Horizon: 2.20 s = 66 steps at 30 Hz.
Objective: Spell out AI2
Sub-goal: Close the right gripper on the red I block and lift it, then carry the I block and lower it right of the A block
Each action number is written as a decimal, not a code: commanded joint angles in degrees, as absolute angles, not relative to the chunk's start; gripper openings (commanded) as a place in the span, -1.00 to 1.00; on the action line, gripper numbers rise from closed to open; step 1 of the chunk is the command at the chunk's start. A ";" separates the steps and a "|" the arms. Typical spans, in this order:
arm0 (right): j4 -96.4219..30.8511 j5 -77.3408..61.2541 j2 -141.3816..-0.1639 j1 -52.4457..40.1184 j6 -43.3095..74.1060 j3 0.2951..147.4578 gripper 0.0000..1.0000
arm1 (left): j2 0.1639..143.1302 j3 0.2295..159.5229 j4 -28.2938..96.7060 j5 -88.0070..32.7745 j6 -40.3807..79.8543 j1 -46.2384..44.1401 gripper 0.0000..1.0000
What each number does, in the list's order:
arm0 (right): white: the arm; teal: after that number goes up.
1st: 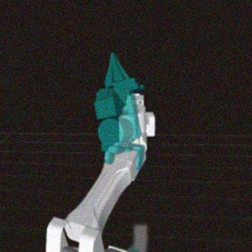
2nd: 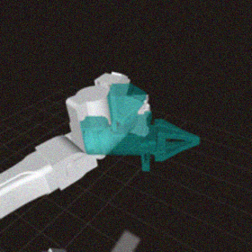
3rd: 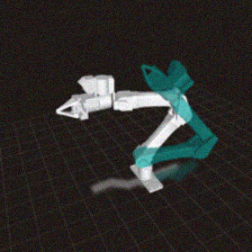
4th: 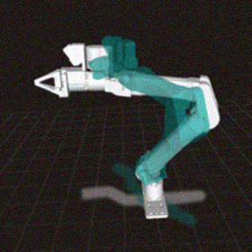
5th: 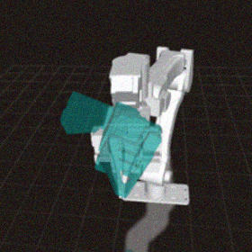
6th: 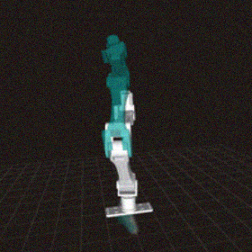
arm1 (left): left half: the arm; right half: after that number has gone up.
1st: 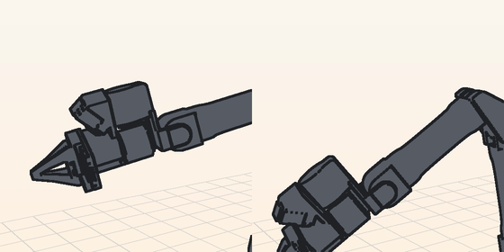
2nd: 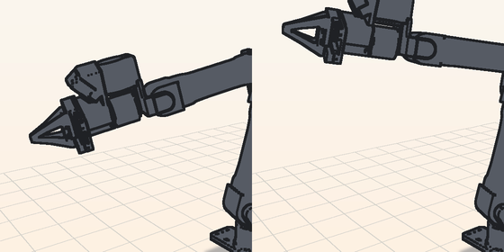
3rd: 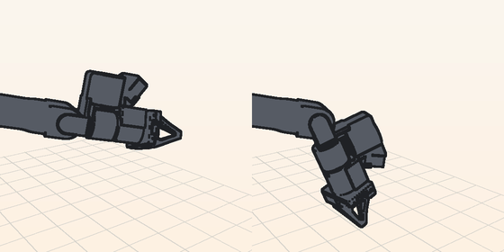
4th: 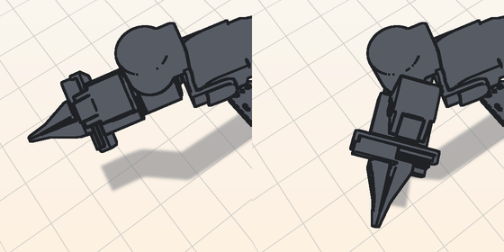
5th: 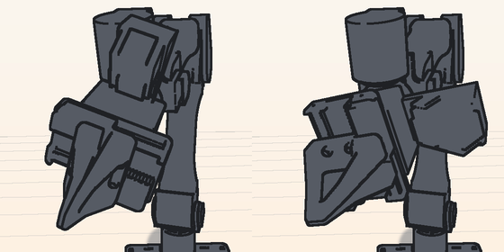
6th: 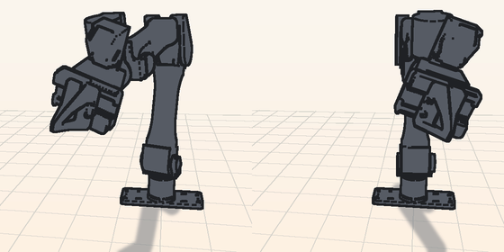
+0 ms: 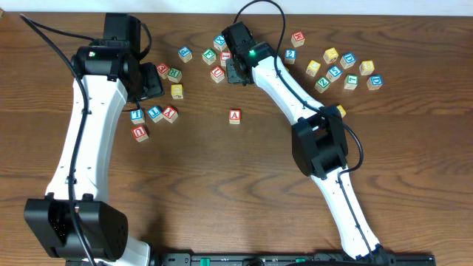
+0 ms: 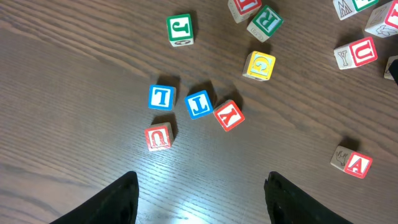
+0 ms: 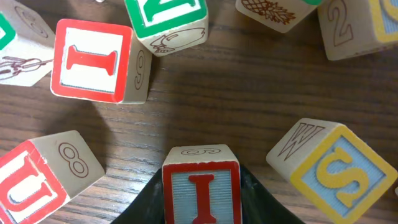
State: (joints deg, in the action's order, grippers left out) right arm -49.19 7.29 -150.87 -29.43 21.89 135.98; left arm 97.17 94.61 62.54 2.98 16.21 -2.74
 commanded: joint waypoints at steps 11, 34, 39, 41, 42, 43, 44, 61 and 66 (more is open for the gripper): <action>-51.22 7.35 -150.15 -29.30 22.24 136.03 -0.64 | 95.90 95.81 62.52 3.70 15.29 -2.85 0.29; -81.45 7.33 -125.10 -29.54 22.24 136.03 -0.67 | 95.90 95.81 61.21 3.70 15.29 -2.85 0.29; -87.02 7.33 -126.23 -30.13 23.90 134.96 -0.68 | 95.90 95.81 60.60 3.70 15.31 -2.85 0.29; -86.63 7.33 -126.41 -30.48 25.15 132.66 -0.68 | 95.90 95.81 60.55 3.70 15.29 -2.85 0.29; -85.93 7.33 -126.41 -30.74 25.93 130.91 -0.69 | 95.90 95.81 60.55 3.70 15.29 -2.85 0.29; -85.03 7.33 -126.41 -31.05 26.61 128.79 -0.69 | 95.92 95.81 60.55 3.70 15.31 -2.85 0.29; -84.38 7.33 -126.41 -31.29 27.05 127.22 -0.69 | 95.90 95.81 60.55 3.70 15.29 -2.85 0.29; -62.22 4.38 -126.41 -34.48 33.65 102.04 -0.67 | 95.92 95.81 60.34 3.70 15.31 -2.85 0.29; -57.14 4.47 -126.41 -34.94 35.18 99.22 -0.76 | 95.92 95.81 60.18 3.70 15.31 -2.85 0.29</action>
